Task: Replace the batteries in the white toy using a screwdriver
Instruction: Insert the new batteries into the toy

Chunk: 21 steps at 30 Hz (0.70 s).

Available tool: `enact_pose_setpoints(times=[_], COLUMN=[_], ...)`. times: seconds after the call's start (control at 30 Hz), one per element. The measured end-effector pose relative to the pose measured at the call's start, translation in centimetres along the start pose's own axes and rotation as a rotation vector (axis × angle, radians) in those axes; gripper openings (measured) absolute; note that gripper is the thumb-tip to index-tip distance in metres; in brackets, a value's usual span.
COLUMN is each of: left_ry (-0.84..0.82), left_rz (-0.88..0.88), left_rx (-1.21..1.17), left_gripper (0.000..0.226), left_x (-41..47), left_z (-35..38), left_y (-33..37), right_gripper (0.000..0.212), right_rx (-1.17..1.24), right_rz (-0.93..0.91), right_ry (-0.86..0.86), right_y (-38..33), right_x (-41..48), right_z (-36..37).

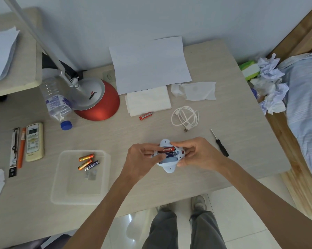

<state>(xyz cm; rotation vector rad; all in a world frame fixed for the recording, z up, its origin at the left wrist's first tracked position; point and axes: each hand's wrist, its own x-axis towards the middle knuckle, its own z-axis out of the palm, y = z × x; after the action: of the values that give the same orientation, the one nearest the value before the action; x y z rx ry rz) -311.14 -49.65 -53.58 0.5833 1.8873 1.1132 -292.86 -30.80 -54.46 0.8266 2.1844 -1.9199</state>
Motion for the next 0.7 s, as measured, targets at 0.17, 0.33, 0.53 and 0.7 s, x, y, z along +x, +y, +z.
enact_pose_setpoints(times=[0.17,0.33,0.53,0.7], left_ry=[0.043,0.092,0.114,0.116], left_rz=[-0.057,-0.125,-0.110,-0.084], left_rx=[-0.046,-0.017,0.016,0.030], left_gripper=[0.026,0.028,0.027,0.026], left_x=[0.1,0.3,0.3,0.3], left_z=[0.4,0.8,1.2,1.4], left_y=[-0.1,0.2,0.0,-0.2], right_gripper=[0.080,0.080,0.078,0.079], right_rx=[-0.007,-0.017,-0.022,-0.019], right_rz=[-0.005,-0.014,-0.015,-0.019], right_ry=[0.000,0.006,0.006,0.012], right_y=[0.0,-0.1,-0.1,0.0], right_x=[0.1,0.2,0.2,0.1], right_z=[0.0,0.2,0.2,0.2])
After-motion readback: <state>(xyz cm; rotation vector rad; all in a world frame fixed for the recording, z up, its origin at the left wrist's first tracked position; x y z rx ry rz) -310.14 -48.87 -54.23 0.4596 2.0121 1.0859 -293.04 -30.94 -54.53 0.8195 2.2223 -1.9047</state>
